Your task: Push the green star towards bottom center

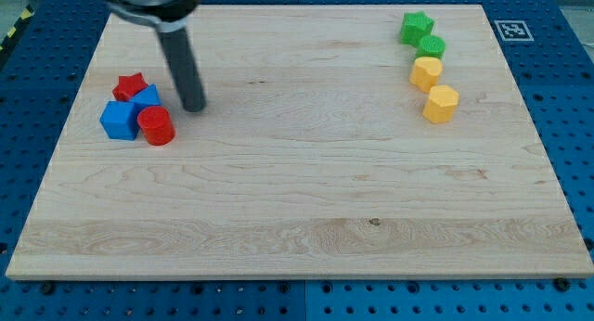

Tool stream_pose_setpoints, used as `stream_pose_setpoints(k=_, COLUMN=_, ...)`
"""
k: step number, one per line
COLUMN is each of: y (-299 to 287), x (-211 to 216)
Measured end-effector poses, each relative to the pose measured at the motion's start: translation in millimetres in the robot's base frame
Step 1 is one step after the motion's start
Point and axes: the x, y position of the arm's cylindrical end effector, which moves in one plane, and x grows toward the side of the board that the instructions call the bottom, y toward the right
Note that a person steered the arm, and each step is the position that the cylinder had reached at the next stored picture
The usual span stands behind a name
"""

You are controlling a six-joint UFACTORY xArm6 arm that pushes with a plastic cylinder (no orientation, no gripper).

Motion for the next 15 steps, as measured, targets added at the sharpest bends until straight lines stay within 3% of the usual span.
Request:
stream_pose_setpoints(k=1, y=96.5, x=-18.9)
stream_pose_setpoints(k=2, y=157.7, x=-53.2)
stream_pose_setpoints(k=4, y=200.8, x=-157.5)
stream_pose_setpoints(k=5, y=286.4, x=-209.0)
stream_pose_setpoints(k=7, y=311.8, x=-211.8)
stream_pose_setpoints(k=9, y=309.7, x=-162.9)
stream_pose_setpoints(k=12, y=254.0, x=-152.0)
stream_pose_setpoints(k=15, y=242.7, x=-89.2)
